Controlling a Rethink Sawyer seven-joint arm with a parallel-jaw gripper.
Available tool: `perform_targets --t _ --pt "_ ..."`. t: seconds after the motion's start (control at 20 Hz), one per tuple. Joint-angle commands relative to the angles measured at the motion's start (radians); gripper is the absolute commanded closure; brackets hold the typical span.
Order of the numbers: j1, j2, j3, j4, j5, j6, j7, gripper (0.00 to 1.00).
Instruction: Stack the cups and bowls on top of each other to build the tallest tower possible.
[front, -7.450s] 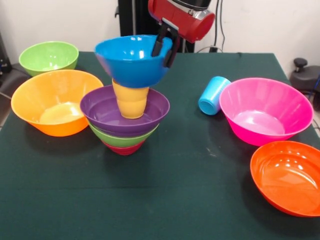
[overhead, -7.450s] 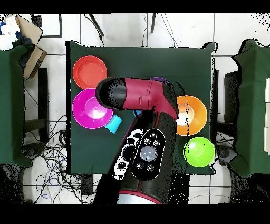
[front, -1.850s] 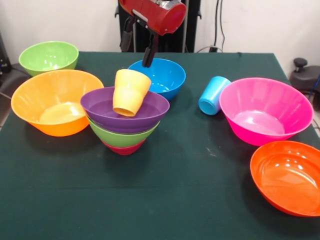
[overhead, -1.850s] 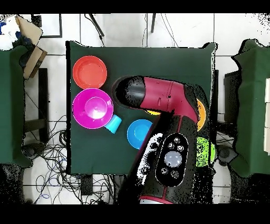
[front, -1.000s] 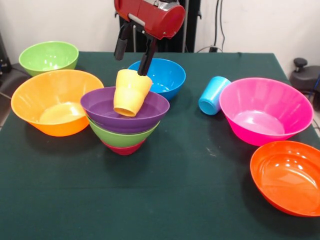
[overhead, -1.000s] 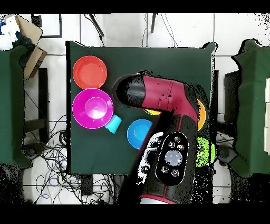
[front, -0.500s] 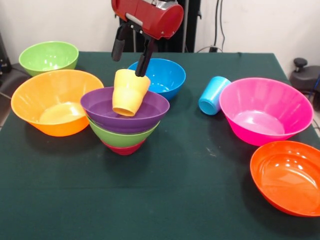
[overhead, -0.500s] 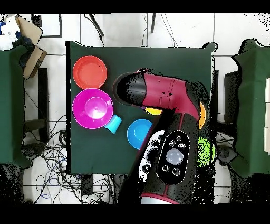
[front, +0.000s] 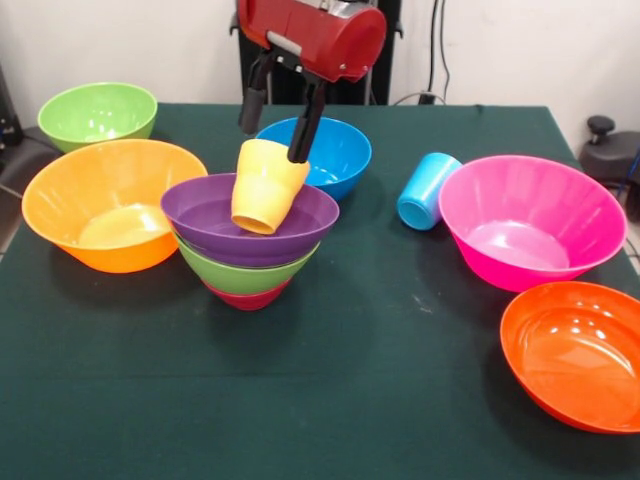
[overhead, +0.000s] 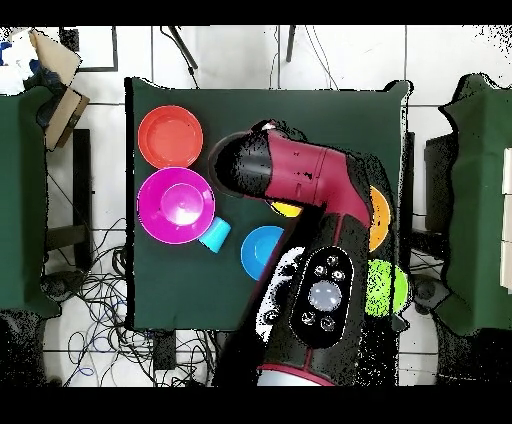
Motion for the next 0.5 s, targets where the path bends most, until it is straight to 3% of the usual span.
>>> perform_targets --t 0.05,0.5 --pt "0.042 0.063 0.019 0.066 0.059 0.001 0.257 0.00" --pt "0.060 0.069 -0.032 0.094 0.123 -0.085 0.297 0.00"
